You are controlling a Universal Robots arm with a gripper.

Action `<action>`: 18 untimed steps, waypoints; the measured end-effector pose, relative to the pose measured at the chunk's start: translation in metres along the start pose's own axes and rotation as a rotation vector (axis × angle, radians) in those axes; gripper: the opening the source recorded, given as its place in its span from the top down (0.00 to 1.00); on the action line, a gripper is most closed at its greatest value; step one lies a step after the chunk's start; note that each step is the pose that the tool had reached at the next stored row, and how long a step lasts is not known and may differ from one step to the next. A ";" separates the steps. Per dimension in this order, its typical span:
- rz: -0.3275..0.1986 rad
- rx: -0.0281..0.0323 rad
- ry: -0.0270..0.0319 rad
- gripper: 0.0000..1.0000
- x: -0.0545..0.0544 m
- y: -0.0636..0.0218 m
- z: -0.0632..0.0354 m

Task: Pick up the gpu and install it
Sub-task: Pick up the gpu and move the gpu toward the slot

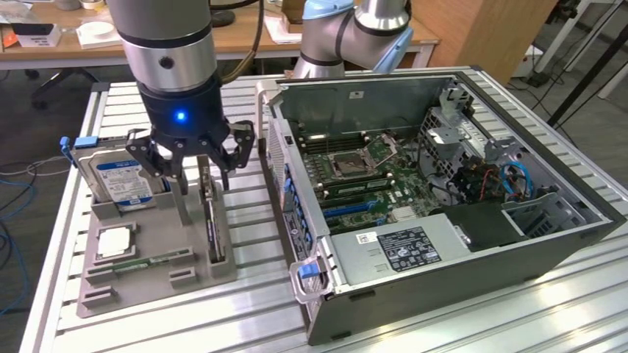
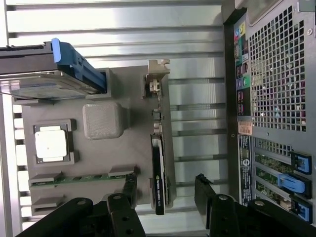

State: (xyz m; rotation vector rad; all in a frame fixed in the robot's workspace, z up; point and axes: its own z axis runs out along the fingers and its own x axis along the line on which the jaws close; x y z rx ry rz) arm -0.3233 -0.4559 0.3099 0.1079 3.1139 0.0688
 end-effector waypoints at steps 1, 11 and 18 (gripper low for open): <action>0.000 0.0000 0.0000 0.41 0.000 -0.0001 0.0009; 0.000 0.0000 0.0001 0.41 0.002 -0.0006 0.0107; 0.000 0.0000 0.0000 0.41 0.002 -0.0008 0.0167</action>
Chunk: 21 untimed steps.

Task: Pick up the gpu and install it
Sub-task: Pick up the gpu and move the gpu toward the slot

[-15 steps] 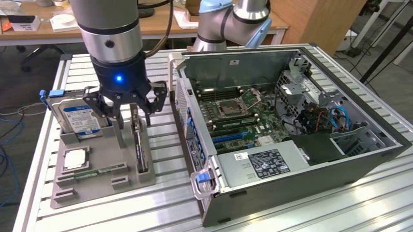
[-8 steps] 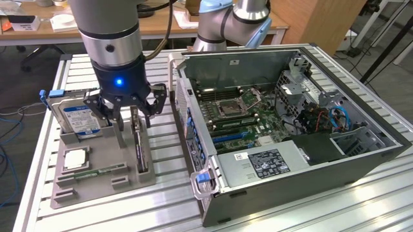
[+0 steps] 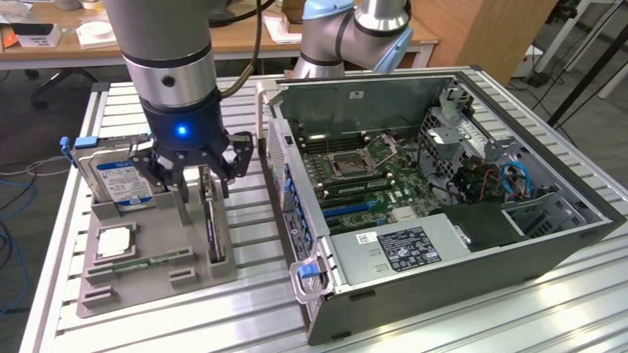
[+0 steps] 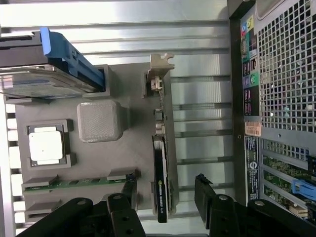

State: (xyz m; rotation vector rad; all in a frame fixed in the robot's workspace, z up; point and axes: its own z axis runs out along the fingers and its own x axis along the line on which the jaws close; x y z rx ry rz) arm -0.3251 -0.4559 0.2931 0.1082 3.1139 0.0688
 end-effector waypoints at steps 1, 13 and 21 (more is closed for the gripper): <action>0.000 0.0000 0.0000 0.41 0.000 0.0000 0.0008; 0.000 0.0000 0.0001 0.41 0.000 -0.0005 0.0111; 0.000 0.0000 0.0000 0.41 0.001 -0.0008 0.0177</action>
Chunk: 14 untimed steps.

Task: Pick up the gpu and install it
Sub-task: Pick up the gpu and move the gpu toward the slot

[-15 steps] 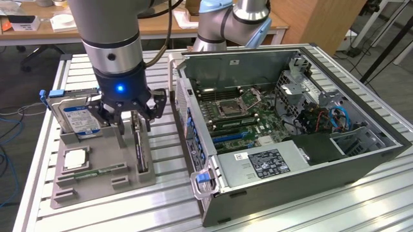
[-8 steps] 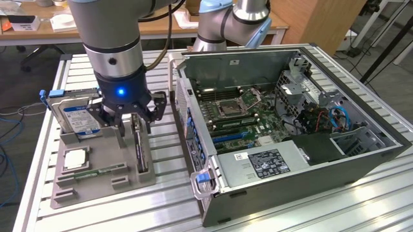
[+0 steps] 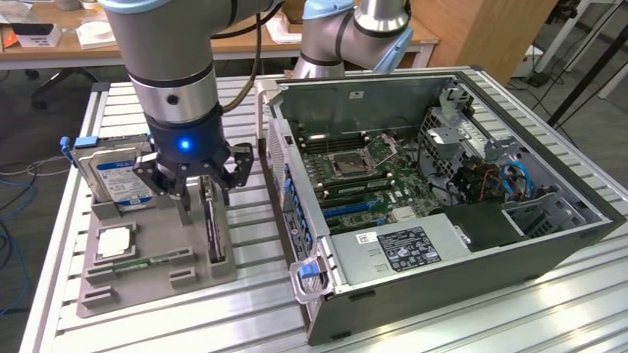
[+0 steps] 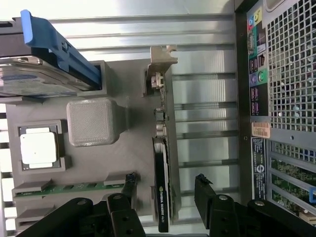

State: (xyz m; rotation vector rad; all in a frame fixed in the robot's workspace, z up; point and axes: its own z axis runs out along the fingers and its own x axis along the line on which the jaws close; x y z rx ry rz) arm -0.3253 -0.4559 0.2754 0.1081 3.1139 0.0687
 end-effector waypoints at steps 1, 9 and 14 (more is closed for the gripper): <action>0.000 0.0000 0.0000 0.41 0.000 0.0000 0.0009; 0.000 -0.0001 0.0000 0.41 0.002 -0.0004 0.0070; 0.000 -0.0001 0.0000 0.41 0.003 -0.0006 0.0102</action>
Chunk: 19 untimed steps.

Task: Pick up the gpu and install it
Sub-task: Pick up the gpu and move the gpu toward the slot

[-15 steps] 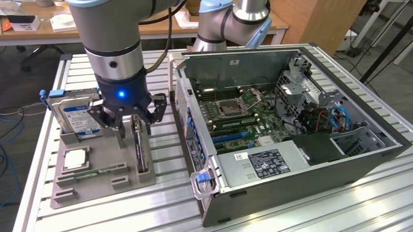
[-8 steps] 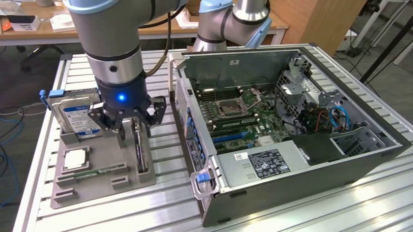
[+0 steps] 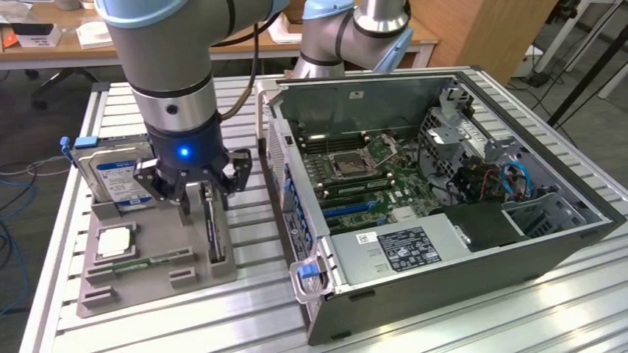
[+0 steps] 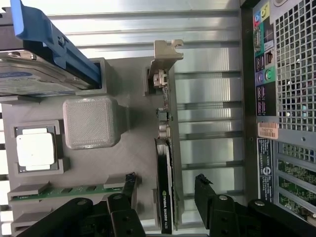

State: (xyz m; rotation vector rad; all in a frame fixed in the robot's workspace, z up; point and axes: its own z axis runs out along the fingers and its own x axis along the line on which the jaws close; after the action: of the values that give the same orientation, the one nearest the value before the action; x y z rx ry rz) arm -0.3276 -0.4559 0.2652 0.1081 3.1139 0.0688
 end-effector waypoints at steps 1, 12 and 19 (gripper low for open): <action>0.000 0.0000 0.0000 0.41 0.000 0.0000 0.0007; 0.000 0.0000 0.0000 0.41 0.001 -0.0004 0.0085; 0.000 0.0001 0.0001 0.41 0.001 -0.0006 0.0135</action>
State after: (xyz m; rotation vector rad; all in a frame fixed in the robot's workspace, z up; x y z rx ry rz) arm -0.3288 -0.4558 0.2517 0.1080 3.1140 0.0688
